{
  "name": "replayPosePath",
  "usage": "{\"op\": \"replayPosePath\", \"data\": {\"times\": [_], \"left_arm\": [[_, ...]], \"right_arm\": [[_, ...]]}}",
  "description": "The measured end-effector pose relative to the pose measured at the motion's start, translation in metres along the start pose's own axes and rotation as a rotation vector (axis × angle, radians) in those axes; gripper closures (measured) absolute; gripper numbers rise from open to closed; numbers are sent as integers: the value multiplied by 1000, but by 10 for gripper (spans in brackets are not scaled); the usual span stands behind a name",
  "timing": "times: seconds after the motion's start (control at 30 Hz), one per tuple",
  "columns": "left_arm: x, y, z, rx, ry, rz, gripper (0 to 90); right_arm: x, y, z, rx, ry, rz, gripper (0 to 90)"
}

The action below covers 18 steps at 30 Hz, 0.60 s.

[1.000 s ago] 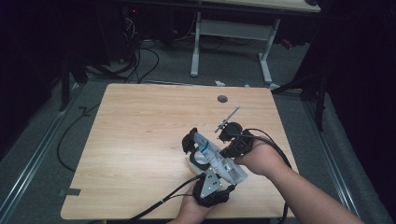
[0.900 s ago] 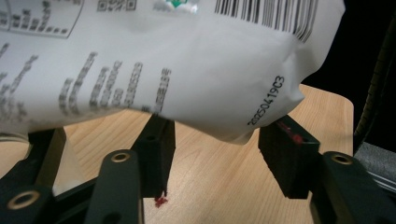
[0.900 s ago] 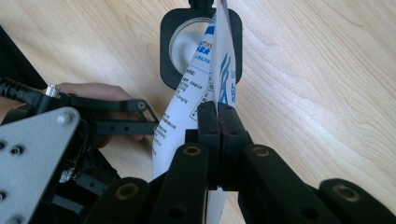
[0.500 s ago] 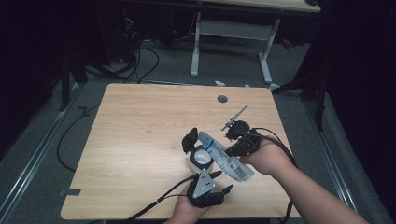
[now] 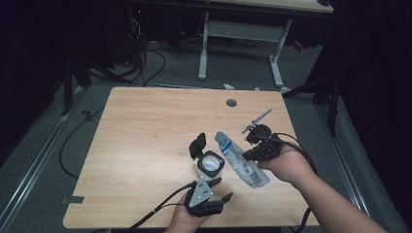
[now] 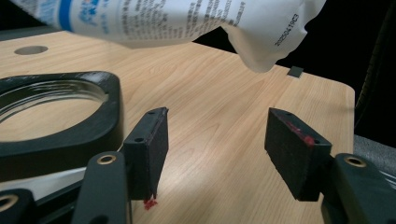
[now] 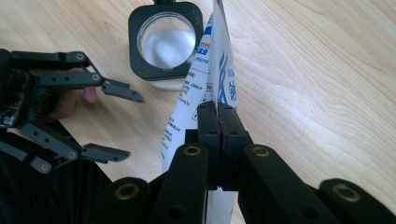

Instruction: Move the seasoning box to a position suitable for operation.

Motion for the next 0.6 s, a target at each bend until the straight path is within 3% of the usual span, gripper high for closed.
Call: {"op": "replayPosePath", "data": {"times": [0.33,0.6], "left_arm": [[16,-14,-13,25,21,-15,396],[32,-13,-27,16,51,-15,394]], "right_arm": [[-19,-21,8,-2,-20,57,900],[-34,-36,17,7,-46,84,900]]}}
Point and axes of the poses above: each handheld gripper's, and its own axes: z roughly forward along the jaws, y roughly out of its top, x roughly to its left, the point moved 9 cm from there along z, roughly forward along the jaws, and after that the axes turned 4 degrees about y, right-handed, at the moved point
